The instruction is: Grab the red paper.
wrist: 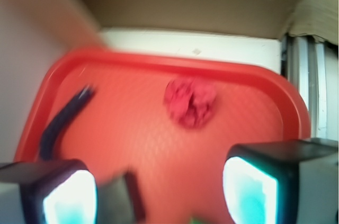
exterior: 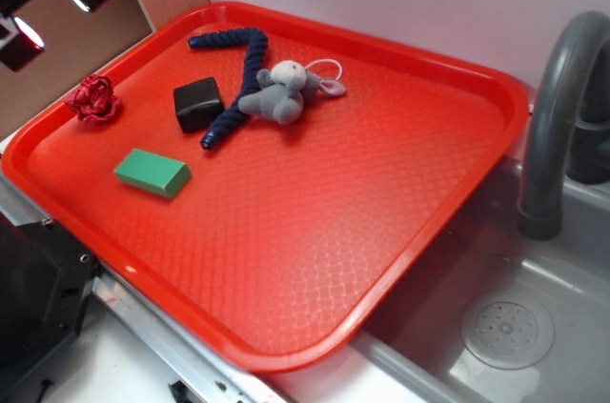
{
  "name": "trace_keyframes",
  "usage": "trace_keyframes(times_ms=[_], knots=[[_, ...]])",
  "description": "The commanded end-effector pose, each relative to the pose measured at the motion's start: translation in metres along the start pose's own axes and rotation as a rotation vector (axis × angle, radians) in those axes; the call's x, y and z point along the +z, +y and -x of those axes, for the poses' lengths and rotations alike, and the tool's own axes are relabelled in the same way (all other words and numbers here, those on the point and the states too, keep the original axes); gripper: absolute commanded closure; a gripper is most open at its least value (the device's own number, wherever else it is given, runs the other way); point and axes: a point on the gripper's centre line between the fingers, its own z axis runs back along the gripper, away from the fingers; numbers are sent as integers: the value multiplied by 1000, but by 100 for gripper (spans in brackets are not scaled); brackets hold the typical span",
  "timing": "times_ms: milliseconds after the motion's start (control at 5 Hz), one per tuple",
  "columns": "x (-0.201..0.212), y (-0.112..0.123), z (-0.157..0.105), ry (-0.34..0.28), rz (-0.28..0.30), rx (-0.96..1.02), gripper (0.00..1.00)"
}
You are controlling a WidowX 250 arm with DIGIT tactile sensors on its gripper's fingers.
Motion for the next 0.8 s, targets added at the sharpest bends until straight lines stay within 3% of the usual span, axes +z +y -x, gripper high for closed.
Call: trace_keyframes(times_ms=[0, 200, 400, 600], knots=[[-38, 21, -37, -105, -81, 145, 0], [-44, 27, -46, -144, -123, 130, 0], [-54, 28, -50, -109, -144, 143, 0], [-57, 22, -37, -150, -217, 82, 0]])
